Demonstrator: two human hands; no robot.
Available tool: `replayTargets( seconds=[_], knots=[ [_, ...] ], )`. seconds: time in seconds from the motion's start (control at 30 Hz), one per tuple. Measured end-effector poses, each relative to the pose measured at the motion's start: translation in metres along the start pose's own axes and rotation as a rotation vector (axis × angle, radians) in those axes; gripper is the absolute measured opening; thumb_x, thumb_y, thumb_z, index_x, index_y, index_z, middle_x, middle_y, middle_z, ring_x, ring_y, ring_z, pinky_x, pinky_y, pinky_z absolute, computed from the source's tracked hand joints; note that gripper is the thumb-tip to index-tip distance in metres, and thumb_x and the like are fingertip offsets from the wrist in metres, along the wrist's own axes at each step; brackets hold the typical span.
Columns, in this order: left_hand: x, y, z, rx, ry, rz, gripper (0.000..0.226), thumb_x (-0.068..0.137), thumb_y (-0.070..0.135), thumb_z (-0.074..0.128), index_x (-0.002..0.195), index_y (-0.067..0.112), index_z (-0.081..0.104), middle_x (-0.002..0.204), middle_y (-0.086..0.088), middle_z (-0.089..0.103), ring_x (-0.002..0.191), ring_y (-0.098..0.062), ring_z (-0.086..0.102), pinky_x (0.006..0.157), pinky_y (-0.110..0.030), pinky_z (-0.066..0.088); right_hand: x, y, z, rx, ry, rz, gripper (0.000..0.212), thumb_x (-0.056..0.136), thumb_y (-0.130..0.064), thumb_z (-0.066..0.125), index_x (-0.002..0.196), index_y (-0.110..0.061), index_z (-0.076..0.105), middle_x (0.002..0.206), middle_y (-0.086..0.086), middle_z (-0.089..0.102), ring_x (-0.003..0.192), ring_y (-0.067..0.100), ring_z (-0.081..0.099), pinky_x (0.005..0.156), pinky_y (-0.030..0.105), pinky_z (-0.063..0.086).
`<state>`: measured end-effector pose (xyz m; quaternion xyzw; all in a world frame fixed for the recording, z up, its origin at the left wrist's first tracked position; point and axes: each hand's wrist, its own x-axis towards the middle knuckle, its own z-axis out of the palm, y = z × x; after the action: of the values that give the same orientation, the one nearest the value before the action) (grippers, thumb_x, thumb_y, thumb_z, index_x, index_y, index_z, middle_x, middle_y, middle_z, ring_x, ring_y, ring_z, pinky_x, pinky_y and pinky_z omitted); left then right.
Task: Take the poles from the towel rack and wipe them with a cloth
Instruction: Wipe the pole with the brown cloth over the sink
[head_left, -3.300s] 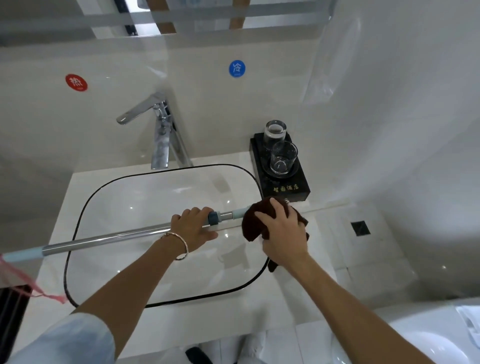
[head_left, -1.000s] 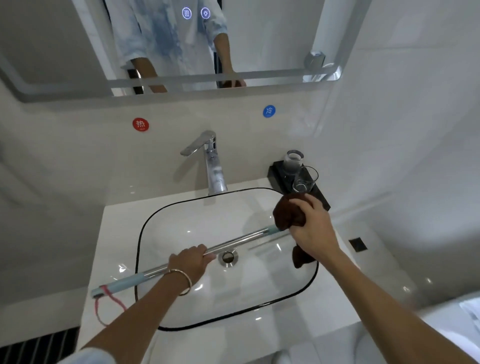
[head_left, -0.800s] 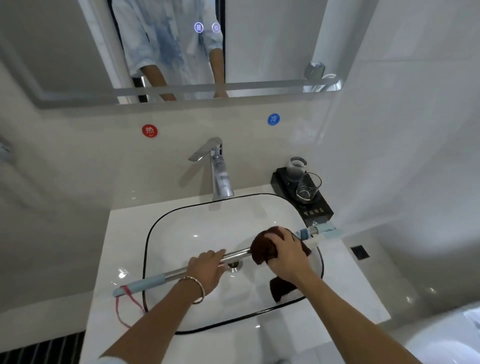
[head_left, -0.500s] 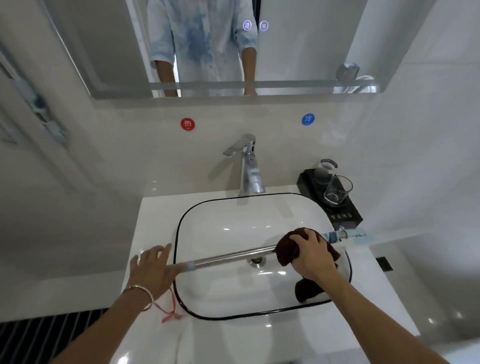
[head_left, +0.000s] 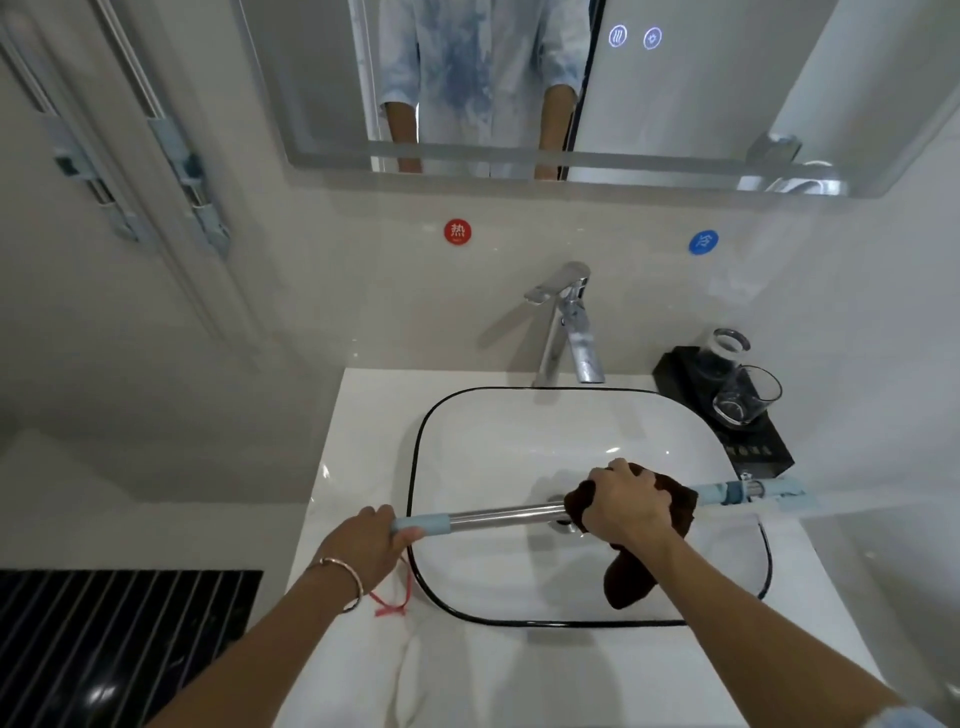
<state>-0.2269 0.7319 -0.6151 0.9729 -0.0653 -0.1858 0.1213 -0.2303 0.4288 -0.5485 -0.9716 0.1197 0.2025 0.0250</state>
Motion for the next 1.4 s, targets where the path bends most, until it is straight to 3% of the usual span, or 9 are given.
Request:
replayTargets(
  seconds=[0.53, 0.63, 0.73, 0.83, 0.9, 1.03, 1.13, 1.27, 1.4],
  knots=[
    [-0.012, 0.015, -0.008, 0.278, 0.044, -0.098, 0.055, 0.093, 0.063, 0.018, 0.110, 0.019, 0.047, 0.104, 0.001, 0.056, 0.093, -0.019, 0.058, 0.076, -0.032, 0.039, -0.024, -0.083, 0.026, -0.069, 0.048, -0.286, 0.047, 0.089, -0.037, 0.049, 0.133, -0.020, 0.046, 0.139, 0.004, 0.037, 0.130, 0.037, 0.028, 0.106, 0.055, 0.026],
    [-0.018, 0.025, -0.007, 0.384, 0.096, -0.131, 0.040, 0.094, 0.055, 0.037, 0.108, 0.020, 0.051, 0.105, -0.001, 0.057, 0.096, -0.021, 0.058, 0.078, -0.037, 0.042, -0.032, -0.088, 0.037, 0.024, 0.037, -0.399, 0.055, 0.086, -0.028, 0.054, 0.139, -0.022, 0.041, 0.151, 0.002, 0.024, 0.142, 0.038, 0.012, 0.114, 0.058, 0.012],
    [-0.017, 0.038, -0.011, 0.412, 0.248, 0.011, 0.027, 0.074, 0.024, 0.074, 0.098, 0.018, 0.063, 0.094, -0.005, 0.060, 0.084, -0.025, 0.061, 0.069, -0.040, 0.045, -0.032, -0.072, 0.036, 0.278, 0.097, -0.561, 0.054, 0.078, -0.020, 0.060, 0.131, -0.027, 0.054, 0.149, 0.000, 0.035, 0.140, 0.029, 0.026, 0.116, 0.044, 0.020],
    [-0.006, 0.051, -0.005, 0.415, 0.093, 0.139, 0.048, 0.088, 0.016, 0.049, 0.134, 0.024, 0.039, 0.130, -0.002, 0.045, 0.120, -0.023, 0.045, 0.103, -0.040, 0.031, -0.037, -0.048, 0.009, 0.639, 0.013, -0.555, 0.052, 0.072, -0.006, 0.065, 0.121, -0.023, 0.064, 0.134, -0.006, 0.048, 0.125, 0.010, 0.045, 0.106, 0.015, 0.028],
    [0.001, 0.068, -0.005, 0.418, 0.021, 0.187, 0.052, 0.091, 0.028, 0.047, 0.140, 0.026, 0.029, 0.134, 0.000, 0.043, 0.125, -0.021, 0.042, 0.106, -0.038, 0.028, -0.044, -0.030, -0.016, 0.795, 0.007, -0.488, 0.055, 0.070, 0.001, 0.065, 0.120, -0.020, 0.064, 0.125, -0.008, 0.052, 0.119, 0.007, 0.047, 0.102, 0.012, 0.032],
    [0.012, 0.101, 0.001, 0.302, -0.132, 0.163, 0.035, 0.091, 0.051, 0.042, 0.114, 0.026, 0.050, 0.115, 0.000, 0.061, 0.105, -0.020, 0.058, 0.085, -0.031, 0.042, -0.056, 0.027, -0.040, 0.810, 0.089, -0.421, 0.057, 0.070, 0.003, 0.064, 0.121, -0.021, 0.062, 0.120, -0.014, 0.045, 0.113, 0.000, 0.042, 0.098, 0.009, 0.028],
    [0.017, 0.128, -0.005, 0.252, -0.059, 0.182, 0.028, 0.090, 0.055, 0.041, 0.088, 0.029, 0.052, 0.105, 0.000, 0.064, 0.100, -0.021, 0.060, 0.079, -0.027, 0.042, -0.068, 0.081, -0.055, 0.832, 0.150, -0.391, 0.056, 0.067, 0.007, 0.063, 0.117, -0.018, 0.065, 0.121, -0.011, 0.047, 0.114, 0.003, 0.046, 0.103, 0.015, 0.033],
    [0.029, 0.186, -0.026, 0.139, -0.013, 0.200, 0.028, 0.090, 0.054, 0.044, 0.080, 0.028, 0.048, 0.091, -0.004, 0.060, 0.096, -0.024, 0.060, 0.077, -0.027, 0.044, -0.075, 0.129, -0.073, 0.904, 0.245, -0.360, 0.047, 0.067, 0.015, 0.059, 0.107, -0.007, 0.069, 0.105, -0.008, 0.052, 0.091, -0.002, 0.046, 0.079, -0.003, 0.033],
    [0.044, 0.257, -0.052, 0.075, 0.048, 0.210, 0.030, 0.088, 0.051, 0.046, 0.071, 0.026, 0.048, 0.089, -0.006, 0.063, 0.091, -0.027, 0.061, 0.072, -0.029, 0.044, -0.059, 0.166, -0.064, 0.815, 0.280, -0.346, 0.051, 0.071, -0.003, 0.065, 0.117, -0.026, 0.064, 0.121, -0.021, 0.042, 0.112, -0.004, 0.040, 0.096, 0.010, 0.028]
  ],
)
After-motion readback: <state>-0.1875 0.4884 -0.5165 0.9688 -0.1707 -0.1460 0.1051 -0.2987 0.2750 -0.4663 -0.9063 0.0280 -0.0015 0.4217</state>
